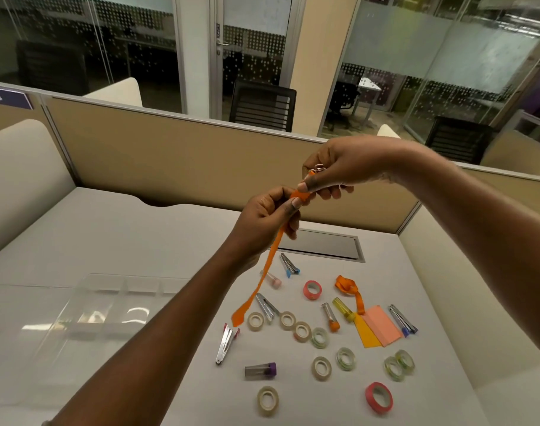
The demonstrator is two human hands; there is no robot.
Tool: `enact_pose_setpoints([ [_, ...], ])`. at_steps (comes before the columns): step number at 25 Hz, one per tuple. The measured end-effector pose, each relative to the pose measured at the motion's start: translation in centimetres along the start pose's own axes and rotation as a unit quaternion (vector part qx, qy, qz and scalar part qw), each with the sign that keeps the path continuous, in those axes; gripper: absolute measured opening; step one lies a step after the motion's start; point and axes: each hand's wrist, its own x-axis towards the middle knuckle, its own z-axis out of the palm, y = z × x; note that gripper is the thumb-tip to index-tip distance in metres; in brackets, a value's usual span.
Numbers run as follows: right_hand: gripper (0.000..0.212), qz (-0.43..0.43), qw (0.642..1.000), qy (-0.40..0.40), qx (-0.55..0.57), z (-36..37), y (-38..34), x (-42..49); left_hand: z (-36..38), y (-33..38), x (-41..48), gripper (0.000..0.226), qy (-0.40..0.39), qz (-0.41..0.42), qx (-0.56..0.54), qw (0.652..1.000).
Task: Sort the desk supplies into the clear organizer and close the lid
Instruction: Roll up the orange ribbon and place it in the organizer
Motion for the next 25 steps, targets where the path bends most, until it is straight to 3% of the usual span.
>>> enact_pose_setpoints([
  [3,0.02,0.007,0.99,-0.122,0.071,0.5,1.2,-0.4,-1.0,0.2,0.0,0.013,-0.025,-0.022,0.015,0.999],
  [6,0.02,-0.041,0.93,-0.201,0.304,2.7,2.3,-0.9,-1.6,0.3,-0.3,0.016,-0.047,-0.029,-0.013,0.998],
  [9,0.025,-0.119,0.801,-0.101,0.577,6.3,1.9,-1.2,-0.3,-0.8,-1.5,0.028,0.053,-0.001,-0.034,0.998],
  [11,0.027,-0.128,0.731,0.012,0.67,8.4,1.1,-1.0,1.1,-2.1,-2.6,0.038,0.104,0.002,-0.035,0.994],
  [12,0.026,-0.12,0.714,0.073,0.686,9.2,0.8,-0.6,1.6,-2.6,-3.2,0.041,0.105,-0.002,-0.015,0.994],
  [13,0.025,-0.11,0.718,0.137,0.674,9.9,0.4,-0.3,1.9,-3.1,-3.7,0.04,0.09,-0.006,0.022,0.996],
  [15,0.025,-0.089,0.785,0.282,0.544,11.0,0.2,0.1,1.8,-3.5,-4.6,0.028,0.034,-0.015,0.114,0.993],
  [18,0.022,-0.099,0.878,0.433,0.181,13.0,1.6,0.3,0.5,-2.8,-5.2,0.021,-0.042,-0.04,0.129,0.99],
  [20,0.017,-0.142,0.901,0.411,0.006,14.1,2.6,0.2,-0.7,-1.4,-5.3,0.026,-0.029,-0.042,0.071,0.996],
  [21,0.018,-0.158,0.914,0.374,-0.022,14.5,3.0,0.1,-1.2,-0.7,-5.1,0.028,-0.005,-0.039,0.041,0.998],
  [25,0.022,-0.145,0.964,0.204,0.091,16.5,3.1,-0.8,-3.7,1.5,-4.2,0.031,0.092,-0.066,0.016,0.993],
])
